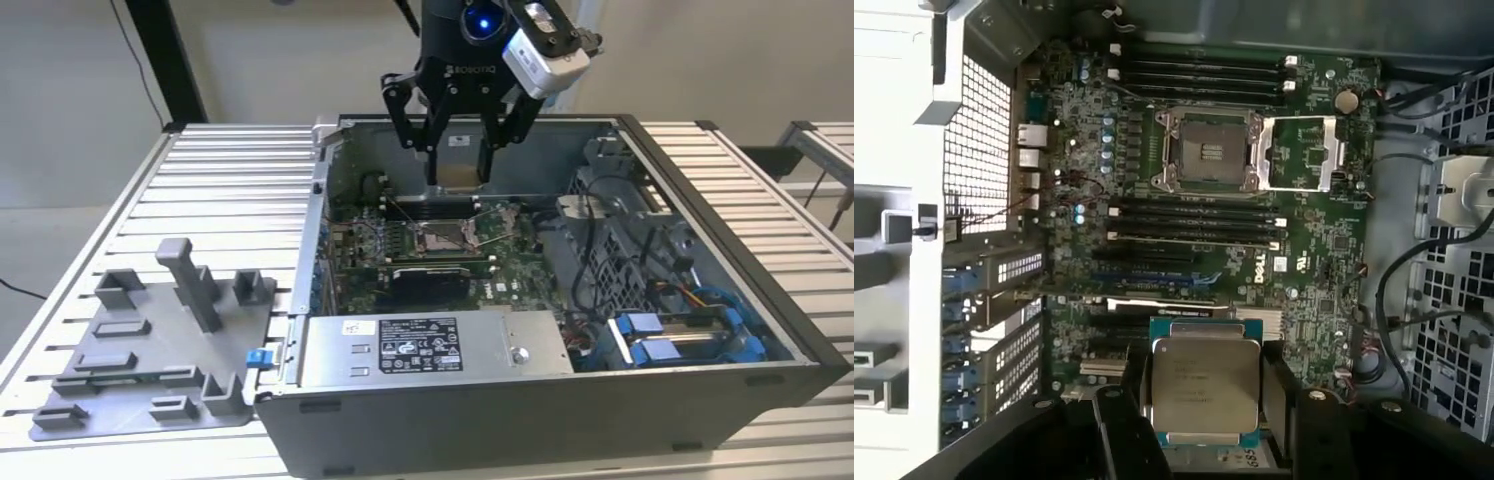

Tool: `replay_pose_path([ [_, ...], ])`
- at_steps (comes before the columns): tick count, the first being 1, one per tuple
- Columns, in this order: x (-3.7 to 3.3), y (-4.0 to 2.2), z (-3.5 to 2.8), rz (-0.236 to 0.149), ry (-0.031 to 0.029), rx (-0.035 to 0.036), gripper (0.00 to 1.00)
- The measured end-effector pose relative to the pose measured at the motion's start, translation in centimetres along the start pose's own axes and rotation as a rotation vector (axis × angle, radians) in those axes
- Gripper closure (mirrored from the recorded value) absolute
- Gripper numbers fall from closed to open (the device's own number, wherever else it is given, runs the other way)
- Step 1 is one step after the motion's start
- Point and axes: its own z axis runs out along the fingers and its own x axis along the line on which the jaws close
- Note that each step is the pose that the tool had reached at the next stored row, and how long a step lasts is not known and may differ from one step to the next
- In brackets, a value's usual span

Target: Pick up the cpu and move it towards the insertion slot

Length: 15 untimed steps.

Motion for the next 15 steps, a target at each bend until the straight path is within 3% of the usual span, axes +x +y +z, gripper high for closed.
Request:
replay_pose_path([
  [6, -0.08, 0.04, 0.24, 0.061, 0.0004, 0.001, 1.0],
  [12, -0.08, 0.13, 0.24, 0.064, 0.0005, 0.001, 1.0],
  [15, -0.11, 0.76, 0.24, 0.064, 0.0005, 0.001, 1.0],
])
